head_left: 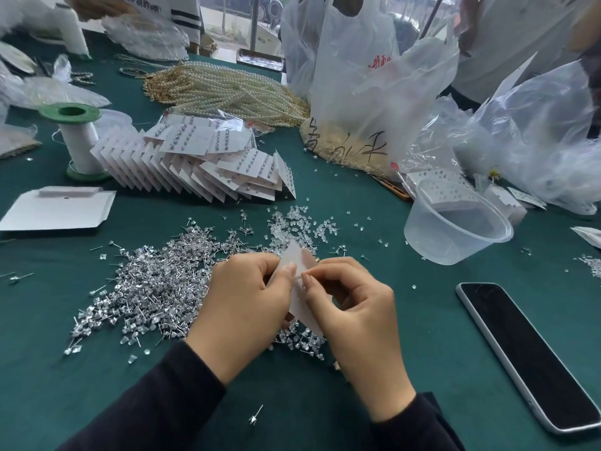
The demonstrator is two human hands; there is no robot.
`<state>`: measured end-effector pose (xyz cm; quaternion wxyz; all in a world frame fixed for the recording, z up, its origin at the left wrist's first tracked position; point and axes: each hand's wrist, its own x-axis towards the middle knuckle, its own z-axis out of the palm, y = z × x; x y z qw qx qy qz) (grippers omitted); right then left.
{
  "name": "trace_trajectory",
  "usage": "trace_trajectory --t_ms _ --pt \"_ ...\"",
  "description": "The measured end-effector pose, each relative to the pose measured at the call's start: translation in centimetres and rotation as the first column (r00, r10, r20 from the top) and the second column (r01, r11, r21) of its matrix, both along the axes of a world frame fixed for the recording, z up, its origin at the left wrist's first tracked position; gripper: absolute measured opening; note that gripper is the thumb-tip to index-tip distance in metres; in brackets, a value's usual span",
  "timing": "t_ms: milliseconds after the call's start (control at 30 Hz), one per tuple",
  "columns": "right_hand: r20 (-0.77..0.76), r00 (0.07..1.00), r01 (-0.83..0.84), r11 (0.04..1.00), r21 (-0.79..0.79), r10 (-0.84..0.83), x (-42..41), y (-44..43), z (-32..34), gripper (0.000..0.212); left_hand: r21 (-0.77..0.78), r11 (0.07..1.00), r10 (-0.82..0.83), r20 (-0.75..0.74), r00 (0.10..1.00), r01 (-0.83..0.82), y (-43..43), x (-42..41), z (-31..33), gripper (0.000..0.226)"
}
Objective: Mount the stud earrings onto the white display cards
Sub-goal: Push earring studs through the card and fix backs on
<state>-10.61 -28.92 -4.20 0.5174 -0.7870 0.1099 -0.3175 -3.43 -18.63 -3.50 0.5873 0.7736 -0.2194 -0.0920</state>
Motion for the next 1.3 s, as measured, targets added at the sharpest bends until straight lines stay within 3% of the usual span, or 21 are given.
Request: trace_trajectory --t_ms 133,400,467,567,633,667,733,800,900,1133,1200,1300 --pt "0.000 1.000 0.018 0.998 -0.064 -0.018 0.2 0.3 -0.1 0.006 0.042 0.999 0.025 0.118 0.993 -0.030 0.1 0.0 -0.1 0.033" --pt "0.029 0.999 0.048 0.984 -0.174 -0.044 0.3 0.6 -0.4 0.004 0.070 0.997 0.025 0.210 0.977 -0.041 0.3 -0.4 0.1 0.034" --pt "0.055 0.997 0.072 0.980 -0.186 -0.062 0.2 0.5 -0.3 0.005 0.023 0.999 -0.035 0.167 0.985 0.032 0.3 -0.5 0.5 0.037" --pt "0.112 0.985 0.151 0.972 -0.183 -0.132 -0.3 -0.2 0.0 0.008 -0.141 0.963 -0.244 -0.088 0.966 0.230 0.4 -0.1 1.4 0.053" --pt "0.131 0.970 0.218 0.971 -0.095 -0.205 -0.7 -0.8 0.2 0.011 -0.057 0.978 -0.199 0.000 0.980 0.199 0.8 0.7 1.2 0.041" --pt "0.134 0.962 0.244 0.969 -0.029 -0.238 -0.9 -1.1 0.2 0.012 0.055 0.996 -0.081 0.146 0.986 0.073 1.1 1.5 0.9 0.029" --pt "0.136 0.947 0.284 0.955 0.082 -0.293 -1.1 -1.6 0.2 0.010 0.231 0.945 0.124 0.398 0.909 -0.230 1.9 2.9 0.4 0.019" --pt "0.131 0.940 0.295 0.942 0.161 -0.316 -1.3 -1.8 0.1 0.008 0.396 0.873 0.106 0.419 0.902 -0.286 2.4 3.9 -0.1 0.030" --pt "0.139 0.939 0.270 0.926 0.263 -0.313 -1.3 -2.0 0.1 0.009 0.642 0.744 -0.046 0.328 0.944 -0.187 2.3 4.0 -0.6 0.044" --pt "0.098 0.963 0.185 0.880 0.437 -0.251 -1.4 -1.9 0.5 0.023 0.546 0.812 -0.003 0.359 0.933 -0.207 1.8 3.6 -0.8 0.004" --pt "0.107 0.975 0.100 0.817 0.569 -0.194 -1.4 -1.9 0.7 0.022 0.491 0.845 0.038 0.340 0.940 -0.212 1.9 3.6 -0.5 0.005" --pt "0.137 0.989 -0.063 0.647 0.760 -0.064 -1.6 -2.0 1.1 0.009 0.369 0.906 0.095 0.296 0.950 -0.205 2.0 3.4 0.1 0.009"
